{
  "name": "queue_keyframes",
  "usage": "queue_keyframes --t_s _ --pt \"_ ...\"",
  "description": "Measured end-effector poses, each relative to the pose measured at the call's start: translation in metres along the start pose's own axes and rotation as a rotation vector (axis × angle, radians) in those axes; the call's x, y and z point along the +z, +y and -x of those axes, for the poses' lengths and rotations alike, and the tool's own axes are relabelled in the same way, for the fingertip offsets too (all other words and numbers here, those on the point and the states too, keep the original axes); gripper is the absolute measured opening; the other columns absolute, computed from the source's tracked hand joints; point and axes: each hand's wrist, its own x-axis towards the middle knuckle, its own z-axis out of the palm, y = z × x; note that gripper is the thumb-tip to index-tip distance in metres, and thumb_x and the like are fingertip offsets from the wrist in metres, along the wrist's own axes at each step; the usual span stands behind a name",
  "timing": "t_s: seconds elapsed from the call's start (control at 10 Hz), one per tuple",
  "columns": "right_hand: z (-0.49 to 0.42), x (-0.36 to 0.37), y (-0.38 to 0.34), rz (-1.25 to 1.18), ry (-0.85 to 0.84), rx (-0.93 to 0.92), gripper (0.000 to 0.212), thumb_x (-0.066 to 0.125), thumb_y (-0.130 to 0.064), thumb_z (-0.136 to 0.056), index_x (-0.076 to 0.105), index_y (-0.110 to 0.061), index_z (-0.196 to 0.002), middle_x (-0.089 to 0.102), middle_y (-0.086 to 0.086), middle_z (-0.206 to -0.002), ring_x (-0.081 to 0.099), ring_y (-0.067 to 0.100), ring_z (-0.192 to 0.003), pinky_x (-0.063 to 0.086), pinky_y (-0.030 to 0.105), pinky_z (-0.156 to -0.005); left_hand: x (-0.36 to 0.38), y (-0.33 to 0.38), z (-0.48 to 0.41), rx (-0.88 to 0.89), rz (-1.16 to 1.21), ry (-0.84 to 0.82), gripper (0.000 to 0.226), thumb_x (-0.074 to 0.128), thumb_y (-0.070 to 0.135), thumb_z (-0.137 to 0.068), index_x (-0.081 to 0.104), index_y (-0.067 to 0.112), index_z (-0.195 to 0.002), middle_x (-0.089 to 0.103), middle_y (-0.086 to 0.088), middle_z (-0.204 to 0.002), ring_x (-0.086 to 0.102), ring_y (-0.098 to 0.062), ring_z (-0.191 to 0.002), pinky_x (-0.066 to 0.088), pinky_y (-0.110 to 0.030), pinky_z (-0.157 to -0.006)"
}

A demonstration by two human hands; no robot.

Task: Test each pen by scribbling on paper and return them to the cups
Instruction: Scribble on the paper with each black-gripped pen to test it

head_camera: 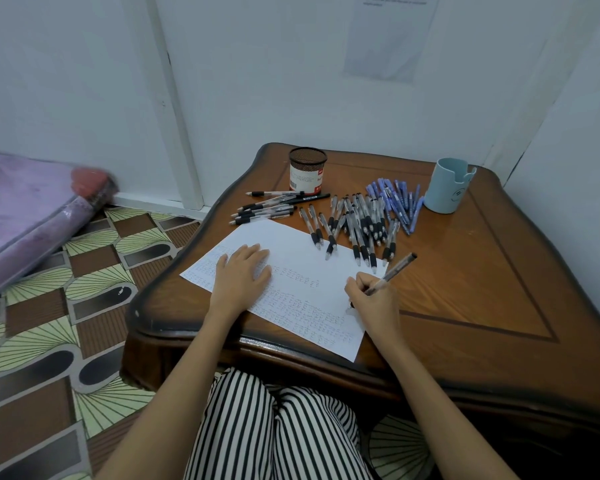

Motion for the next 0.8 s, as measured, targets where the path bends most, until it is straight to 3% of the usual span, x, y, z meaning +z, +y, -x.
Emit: queue_keyframes --t_s 0.1,0.2,0.3,0.4,0.6,0.8 --pt "0.000 -0.005 -0.003 -0.035 0.011 0.011 0.026 0.067 -0.012 -0.086 0.049 -0.014 -0.067 0.037 -0.003 -0.051 0.037 0.004 -0.043 0.031 0.012 -0.045 0.000 0.000 -0.001 -0.004 -0.007 -0.010 0.045 0.040 0.037 -0.099 0.040 0.025 -0.142 0.030 0.004 -0.153 0.018 -0.013 -0.144 0.006 -0.044 -0.117" --pt "-0.001 -0.006 -0.007 -0.107 -0.051 0.126 0.047 0.069 -0.035 -0.080 0.044 -0.025 -0.118 0.037 -0.006 -0.060 0.035 0.003 -0.050 0.031 0.013 -0.043 -0.001 0.000 0.000 -0.009 0.000 -0.014 0.045 0.040 0.037 -0.099 0.039 0.026 -0.142 0.030 0.005 -0.153 0.018 -0.013 -0.144 0.005 -0.043 -0.117" --pt "-0.005 -0.008 -0.004 -0.225 -0.096 0.209 0.055 0.058 -0.035 -0.087 0.038 -0.021 -0.137 0.042 -0.002 -0.051 0.035 0.005 -0.041 0.031 0.016 -0.040 -0.001 0.000 0.000 -0.007 -0.002 -0.016 0.045 0.039 0.037 -0.099 0.039 0.026 -0.143 0.029 0.005 -0.153 0.018 -0.013 -0.144 0.004 -0.043 -0.117" --pt "-0.004 -0.012 -0.003 -0.316 -0.079 0.206 0.033 0.050 -0.026 -0.095 0.059 -0.011 -0.123 0.046 -0.005 -0.044 0.036 0.005 -0.037 0.033 0.015 -0.039 -0.001 0.001 0.000 -0.008 -0.003 -0.021 0.045 0.039 0.037 -0.099 0.039 0.026 -0.143 0.029 0.005 -0.153 0.018 -0.013 -0.144 0.004 -0.043 -0.117" --pt "-0.003 -0.010 0.003 -0.346 0.012 0.169 0.026 0.047 -0.021 -0.097 0.065 -0.012 -0.113 0.045 -0.006 -0.042 0.033 0.006 -0.038 0.031 0.018 -0.036 -0.003 0.002 0.001 -0.016 -0.001 -0.028 0.045 0.039 0.038 -0.099 0.038 0.027 -0.143 0.028 0.006 -0.153 0.017 -0.012 -0.144 0.003 -0.042 -0.117" --pt "-0.019 -0.001 0.000 -0.281 0.033 0.173 0.030 0.057 -0.017 -0.092 0.063 -0.005 -0.119 0.046 0.001 -0.042 0.034 0.007 -0.033 0.033 0.018 -0.034 -0.005 0.005 0.002 -0.017 0.004 -0.037 0.045 0.038 0.038 -0.099 0.038 0.027 -0.143 0.028 0.006 -0.154 0.017 -0.012 -0.144 0.003 -0.042 -0.117"
